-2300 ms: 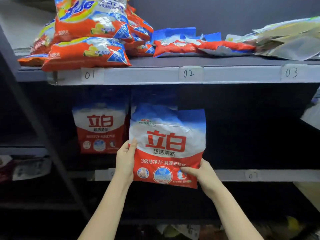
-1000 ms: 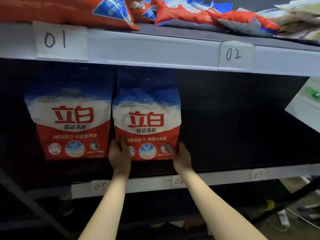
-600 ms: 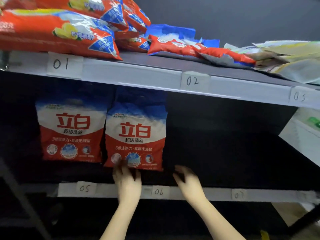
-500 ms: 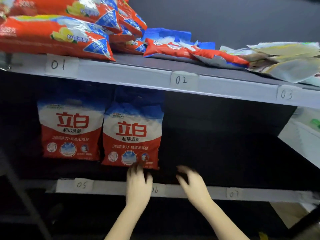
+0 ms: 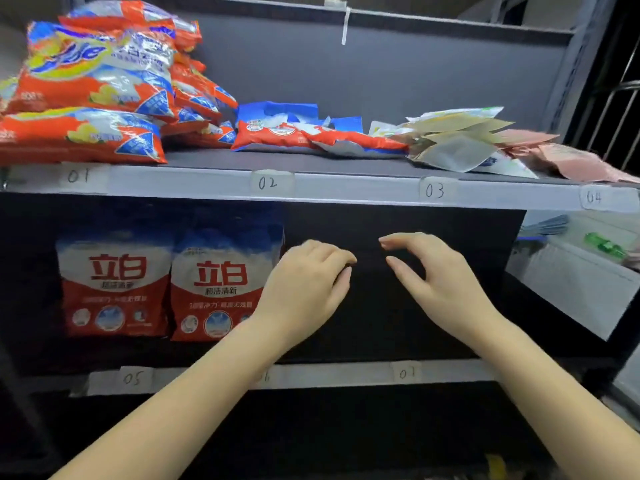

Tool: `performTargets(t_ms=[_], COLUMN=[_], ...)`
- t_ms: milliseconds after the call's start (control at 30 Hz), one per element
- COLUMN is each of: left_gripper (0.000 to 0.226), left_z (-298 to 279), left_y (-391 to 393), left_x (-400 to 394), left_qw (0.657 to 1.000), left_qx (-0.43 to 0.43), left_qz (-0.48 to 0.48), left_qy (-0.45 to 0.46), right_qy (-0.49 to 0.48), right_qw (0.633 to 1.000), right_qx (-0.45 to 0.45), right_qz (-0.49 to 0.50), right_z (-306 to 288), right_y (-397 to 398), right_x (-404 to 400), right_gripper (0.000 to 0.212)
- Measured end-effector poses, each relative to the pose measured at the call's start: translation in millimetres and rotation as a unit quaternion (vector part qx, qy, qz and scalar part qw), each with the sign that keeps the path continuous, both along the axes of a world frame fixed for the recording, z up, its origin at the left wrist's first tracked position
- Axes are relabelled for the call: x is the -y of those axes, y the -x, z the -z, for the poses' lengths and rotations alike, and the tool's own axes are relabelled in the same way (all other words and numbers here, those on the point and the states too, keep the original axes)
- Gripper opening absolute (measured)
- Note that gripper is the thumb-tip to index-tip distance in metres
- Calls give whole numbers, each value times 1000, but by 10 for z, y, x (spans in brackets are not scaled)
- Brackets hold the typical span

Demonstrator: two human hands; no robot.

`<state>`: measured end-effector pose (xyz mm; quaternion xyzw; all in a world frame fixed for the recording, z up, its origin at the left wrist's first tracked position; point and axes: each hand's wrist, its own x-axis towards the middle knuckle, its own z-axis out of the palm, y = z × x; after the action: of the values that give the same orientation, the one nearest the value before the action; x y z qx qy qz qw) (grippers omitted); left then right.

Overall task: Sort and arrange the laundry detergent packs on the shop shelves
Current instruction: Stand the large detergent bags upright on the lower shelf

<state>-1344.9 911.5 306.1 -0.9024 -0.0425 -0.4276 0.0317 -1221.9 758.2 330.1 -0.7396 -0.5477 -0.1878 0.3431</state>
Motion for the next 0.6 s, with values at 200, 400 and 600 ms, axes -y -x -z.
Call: performTargets(t_ms=[200, 400, 600], left_gripper=[31, 26, 31], left_z=[-822, -1356, -1765], left_y=[-193, -650, -1178], left_x=[-146, -689, -1352], left_qw=[999, 995, 971], left_qx=[46, -8, -97], left_qz=[-21, -96, -214], left_qy=[-13, 39, 44], right_qy=[-39, -11, 85], right_qw=[997, 997, 991], right_qx=[70, 75, 54], right_qz=[7, 26, 83], right_z=[-737, -1194, -1601], right_y=[-351, -847, -1444], right_x=[-166, -683, -1312], right_gripper=[24, 25, 30])
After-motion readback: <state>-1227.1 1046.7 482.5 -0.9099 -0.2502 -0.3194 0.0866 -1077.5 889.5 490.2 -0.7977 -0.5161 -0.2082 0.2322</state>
